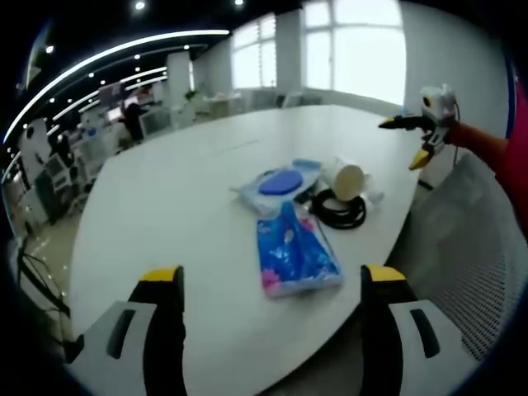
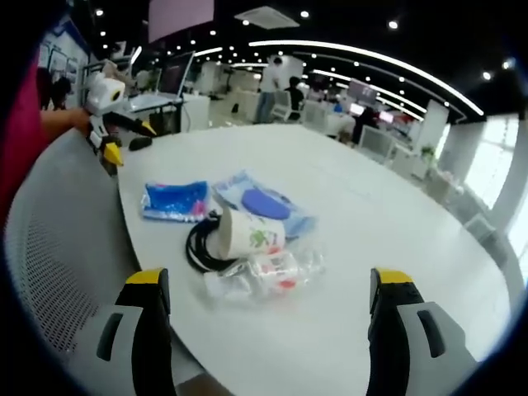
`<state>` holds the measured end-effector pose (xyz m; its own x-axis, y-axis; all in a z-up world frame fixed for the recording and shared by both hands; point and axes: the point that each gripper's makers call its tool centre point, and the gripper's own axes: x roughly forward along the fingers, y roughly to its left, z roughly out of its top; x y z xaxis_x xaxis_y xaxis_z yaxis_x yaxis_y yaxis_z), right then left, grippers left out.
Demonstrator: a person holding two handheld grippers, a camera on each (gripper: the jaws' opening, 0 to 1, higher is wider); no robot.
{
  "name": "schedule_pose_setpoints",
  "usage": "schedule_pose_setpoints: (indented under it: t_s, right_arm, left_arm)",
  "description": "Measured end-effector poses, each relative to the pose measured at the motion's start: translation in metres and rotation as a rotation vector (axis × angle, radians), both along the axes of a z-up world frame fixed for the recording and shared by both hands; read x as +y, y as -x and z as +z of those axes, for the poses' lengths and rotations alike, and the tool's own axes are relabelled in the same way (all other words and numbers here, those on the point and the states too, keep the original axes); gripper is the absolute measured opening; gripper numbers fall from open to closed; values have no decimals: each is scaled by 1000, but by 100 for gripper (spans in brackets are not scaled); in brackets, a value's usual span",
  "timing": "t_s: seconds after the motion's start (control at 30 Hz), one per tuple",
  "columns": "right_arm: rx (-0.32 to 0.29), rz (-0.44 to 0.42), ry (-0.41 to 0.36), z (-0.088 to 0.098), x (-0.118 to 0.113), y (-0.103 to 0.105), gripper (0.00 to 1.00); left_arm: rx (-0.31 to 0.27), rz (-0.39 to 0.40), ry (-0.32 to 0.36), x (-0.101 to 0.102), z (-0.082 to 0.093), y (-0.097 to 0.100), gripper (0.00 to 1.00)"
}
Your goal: Arrange the tabletop items into an orderly group along one side of the table until the central work area is clear of visible clutter.
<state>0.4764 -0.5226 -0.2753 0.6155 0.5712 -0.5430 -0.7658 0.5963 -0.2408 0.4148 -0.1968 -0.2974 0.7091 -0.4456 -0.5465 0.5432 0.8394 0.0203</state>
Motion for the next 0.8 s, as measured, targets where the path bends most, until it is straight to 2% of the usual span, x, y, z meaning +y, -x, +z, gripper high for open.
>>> schedule_pose_setpoints:
  t_s: [0.27,0.43,0.5,0.53,0.8]
  right_arm:
    - [-11,30,7,3,9,-5,97]
    - [9,47,-5,2,22,-3,77]
    - [15,56,-9,0,28,-2,74]
    - [3,63,-7,1,36,-2,68]
    - [-9,43,-16,2,42,-4,52]
  left_arm:
    - [2,-5,-17,0,-1,0,85]
    - [6,-7,-22,0,-2,1,84]
    - [6,-5,-22,0,-1,1,84]
    - [6,-5,-22,0,-1,1,84]
    - [0,-4,-12,0,-1,1,84]
